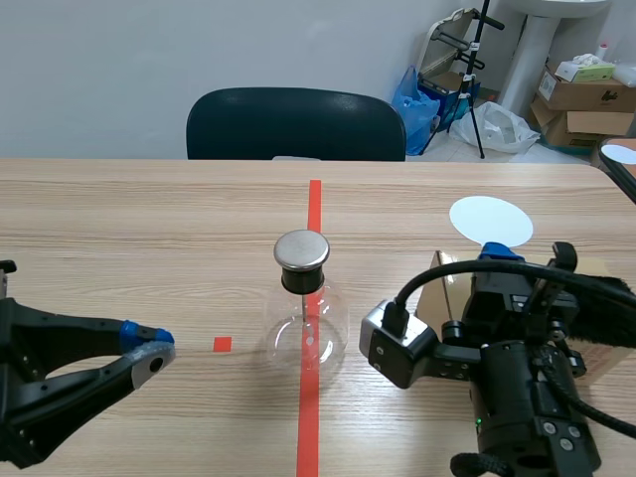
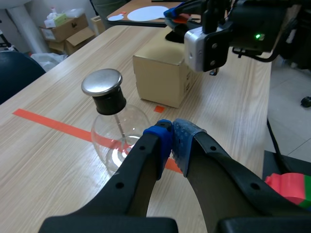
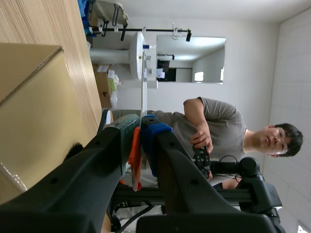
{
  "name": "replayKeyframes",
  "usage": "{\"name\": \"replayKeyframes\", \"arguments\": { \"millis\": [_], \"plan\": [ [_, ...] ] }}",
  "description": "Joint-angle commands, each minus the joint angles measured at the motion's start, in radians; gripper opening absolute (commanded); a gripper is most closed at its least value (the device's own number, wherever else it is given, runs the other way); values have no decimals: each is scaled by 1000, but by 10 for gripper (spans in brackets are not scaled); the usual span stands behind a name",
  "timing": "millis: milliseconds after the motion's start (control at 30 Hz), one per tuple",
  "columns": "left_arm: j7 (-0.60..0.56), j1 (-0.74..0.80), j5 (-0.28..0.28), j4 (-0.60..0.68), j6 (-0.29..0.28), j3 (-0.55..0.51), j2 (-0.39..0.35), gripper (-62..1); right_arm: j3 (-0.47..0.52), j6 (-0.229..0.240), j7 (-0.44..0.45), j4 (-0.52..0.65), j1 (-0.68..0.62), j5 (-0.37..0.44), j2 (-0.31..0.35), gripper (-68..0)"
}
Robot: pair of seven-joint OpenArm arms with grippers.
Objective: Do the electroscope experiment
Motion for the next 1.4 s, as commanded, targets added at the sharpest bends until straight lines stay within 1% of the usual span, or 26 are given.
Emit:
{"name": "replayKeyframes", "arguments": {
  "millis": [0,200,333,433,633,700,833,900,1033,1200,1367],
  "plan": [
    [-13,2,-10,1,-2,-3,5,-578,4,-14,24,13,17,-1,0,-667],
    [-12,8,-10,3,-2,2,9,-578,4,-14,144,13,17,-1,0,-667],
    [21,-41,-10,-34,-2,45,16,-578,4,-14,254,13,17,-1,0,-667],
    [31,-135,-3,-129,-2,115,46,-577,4,-14,332,13,17,-1,0,-667],
    [32,-375,-2,-386,47,269,124,-577,4,-14,488,13,17,-1,0,-667],
    [32,-442,-2,-463,74,299,145,-577,4,-14,529,13,17,-1,0,-667],
    [31,-539,2,-587,87,322,177,-577,4,-14,607,13,17,-1,0,-667],
    [22,-566,2,-625,103,332,180,-577,4,-14,639,13,17,-1,0,-667],
    [13,-588,14,-657,105,343,180,-577,4,-14,686,13,17,-1,0,-667],
    [13,-587,24,-663,105,343,183,-577,4,-14,703,13,17,-1,0,-667],
    [13,-587,77,-664,100,343,207,-571,4,-14,703,13,17,-1,0,-667]
  ]
}}
